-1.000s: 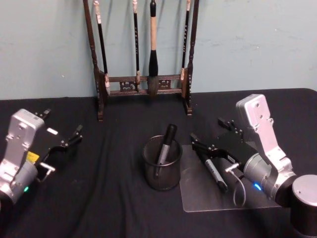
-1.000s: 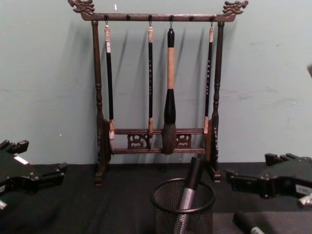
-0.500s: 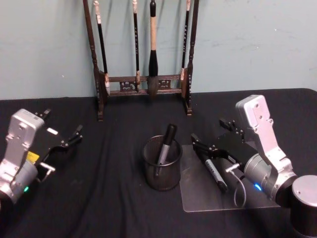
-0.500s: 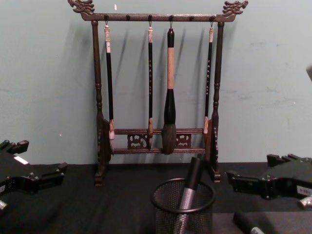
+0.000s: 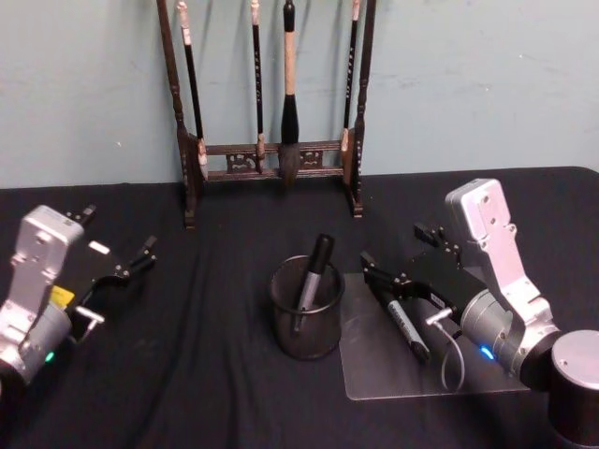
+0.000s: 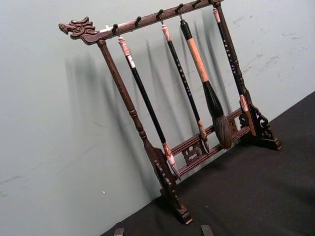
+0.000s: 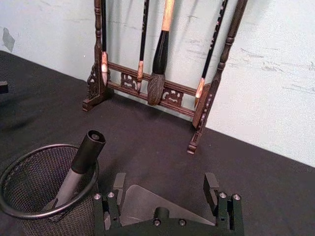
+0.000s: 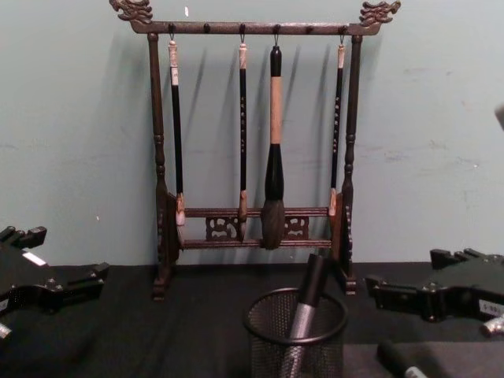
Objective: Pick up the water-based marker from the table and place it into the pen holder.
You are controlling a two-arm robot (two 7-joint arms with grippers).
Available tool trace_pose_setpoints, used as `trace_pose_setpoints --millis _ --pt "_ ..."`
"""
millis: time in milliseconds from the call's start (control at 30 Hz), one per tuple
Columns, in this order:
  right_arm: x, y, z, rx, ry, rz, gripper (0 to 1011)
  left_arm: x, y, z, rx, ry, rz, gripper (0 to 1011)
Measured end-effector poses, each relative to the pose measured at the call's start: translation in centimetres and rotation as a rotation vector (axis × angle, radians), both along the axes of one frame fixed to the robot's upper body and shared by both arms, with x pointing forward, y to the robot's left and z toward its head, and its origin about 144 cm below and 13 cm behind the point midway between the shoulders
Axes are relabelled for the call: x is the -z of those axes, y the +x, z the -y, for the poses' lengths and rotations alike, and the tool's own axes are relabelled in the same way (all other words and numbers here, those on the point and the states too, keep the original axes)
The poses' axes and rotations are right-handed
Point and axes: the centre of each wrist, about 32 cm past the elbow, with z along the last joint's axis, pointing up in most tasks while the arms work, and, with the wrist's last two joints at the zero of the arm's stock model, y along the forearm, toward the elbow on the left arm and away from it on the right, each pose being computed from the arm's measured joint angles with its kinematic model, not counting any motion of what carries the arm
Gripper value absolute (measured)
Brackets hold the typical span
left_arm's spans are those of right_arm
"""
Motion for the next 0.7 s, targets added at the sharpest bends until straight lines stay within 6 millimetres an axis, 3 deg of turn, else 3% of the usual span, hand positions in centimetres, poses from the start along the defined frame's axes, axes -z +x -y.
trace_pose_setpoints --millis 700 --pt "0.44 -0.55 0.90 0.054 -0.023 -0.063 1000 0.00 0.00 0.00 0.000 0.000 0.000 1009"
